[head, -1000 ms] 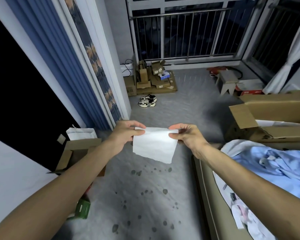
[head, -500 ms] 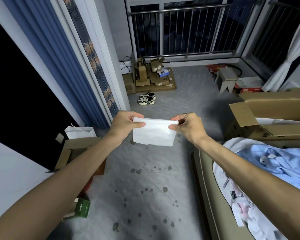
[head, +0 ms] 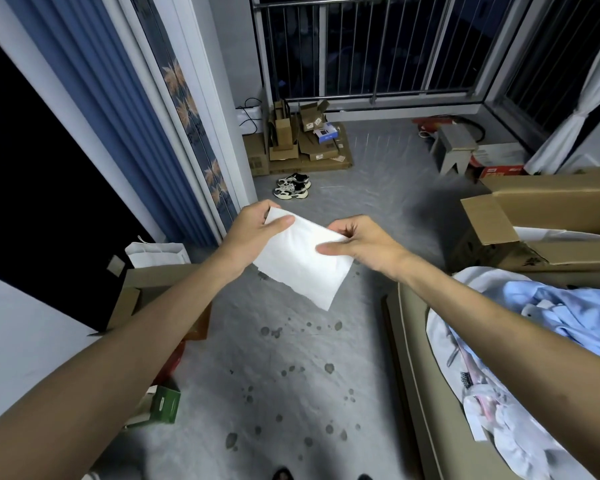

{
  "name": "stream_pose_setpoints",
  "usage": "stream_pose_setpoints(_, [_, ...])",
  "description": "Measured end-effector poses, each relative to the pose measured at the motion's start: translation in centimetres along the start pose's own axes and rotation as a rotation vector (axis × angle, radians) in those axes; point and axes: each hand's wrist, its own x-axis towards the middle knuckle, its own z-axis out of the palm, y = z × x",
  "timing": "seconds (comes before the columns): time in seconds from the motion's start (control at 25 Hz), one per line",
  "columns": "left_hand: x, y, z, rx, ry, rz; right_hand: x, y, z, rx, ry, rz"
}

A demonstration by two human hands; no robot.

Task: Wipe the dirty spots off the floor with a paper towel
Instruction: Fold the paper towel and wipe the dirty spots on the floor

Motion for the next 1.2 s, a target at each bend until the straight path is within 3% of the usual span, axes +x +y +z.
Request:
stream_pose_setpoints(0.28, [1.2, -2.7, -3.9, -0.008, -0.247, -0.215, 1.7, -0.3, 1.8, 0.229, 0.172, 0.155])
stream_pose_setpoints(0.56, [4.3, -3.5, -4.5, -0.003, -0.303, -0.122, 3.9, 0.3, 1.7, 0.172, 0.206, 0.279])
stream_pose_setpoints(0.68, [7.2, -4.3, -3.3, -0.015, -0.251, -0.128, 6.0, 1.9, 0.3, 0.275, 0.210, 0.269])
stream_pose_setpoints(0.88, [15.2, -7.5, 0.1, -0.033, -0.156, -0.217, 12.7, 8.3, -4.3, 0.662, 0.194, 0.327])
stream_pose_setpoints(1.04, [25.7, -12.0, 4.9, 0.039, -0.158, -0.320, 21.8, 15.9, -10.3, 0.682, 0.188, 0.413])
stream_pose_setpoints(1.2, [38.0, -16.4, 10.0, 0.112, -0.016, -0.457, 31.4, 22.5, -18.1, 0.610, 0.275, 0.467])
